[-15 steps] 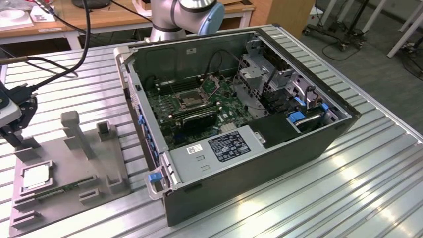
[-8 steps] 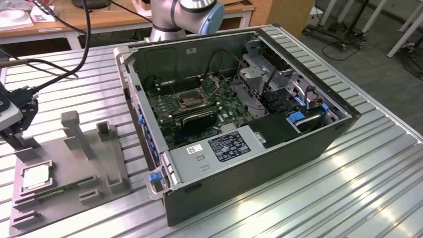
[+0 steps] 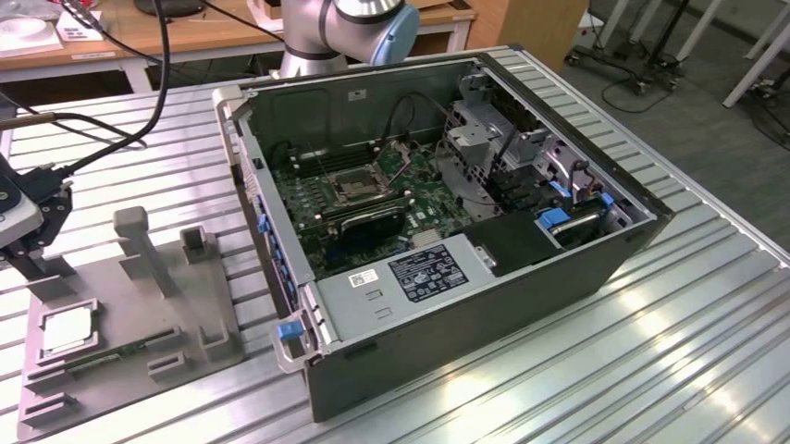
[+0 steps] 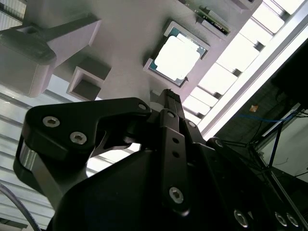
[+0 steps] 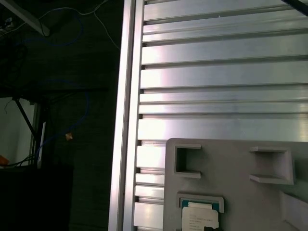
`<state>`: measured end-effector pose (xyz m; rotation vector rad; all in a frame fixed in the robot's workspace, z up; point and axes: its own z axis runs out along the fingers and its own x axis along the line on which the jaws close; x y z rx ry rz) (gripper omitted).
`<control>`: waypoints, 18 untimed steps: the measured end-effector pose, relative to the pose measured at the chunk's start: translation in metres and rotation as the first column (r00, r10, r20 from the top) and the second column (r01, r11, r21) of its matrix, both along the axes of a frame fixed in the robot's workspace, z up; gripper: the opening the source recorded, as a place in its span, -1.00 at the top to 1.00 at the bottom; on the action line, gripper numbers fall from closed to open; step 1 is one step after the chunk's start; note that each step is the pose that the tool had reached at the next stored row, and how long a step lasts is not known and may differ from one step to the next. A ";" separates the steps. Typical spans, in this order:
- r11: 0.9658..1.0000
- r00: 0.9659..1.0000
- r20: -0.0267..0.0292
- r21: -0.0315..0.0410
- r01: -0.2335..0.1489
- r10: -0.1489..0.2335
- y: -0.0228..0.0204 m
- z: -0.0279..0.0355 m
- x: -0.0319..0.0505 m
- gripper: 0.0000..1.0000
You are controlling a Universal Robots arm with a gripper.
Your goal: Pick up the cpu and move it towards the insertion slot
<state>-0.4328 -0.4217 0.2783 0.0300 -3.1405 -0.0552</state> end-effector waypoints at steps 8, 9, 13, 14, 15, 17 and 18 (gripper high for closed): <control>1.000 1.000 0.000 0.000 0.000 0.000 0.0000 -0.0042 0.0000 0.80; 1.000 1.000 0.000 0.000 0.000 0.000 0.0000 -0.0047 0.0000 0.80; 1.000 1.000 0.000 0.000 0.000 0.000 0.0000 -0.0065 0.0000 0.80; 1.000 1.000 0.000 0.000 0.000 0.000 -0.0001 -0.0070 -0.0001 0.80; 1.000 1.000 0.000 0.000 0.000 0.000 -0.0002 -0.0076 -0.0003 0.80; 1.000 1.000 0.000 0.000 0.000 0.000 -0.0010 -0.0088 -0.0009 0.80; 1.000 1.000 0.000 0.000 0.000 0.000 -0.0015 -0.0095 -0.0013 0.80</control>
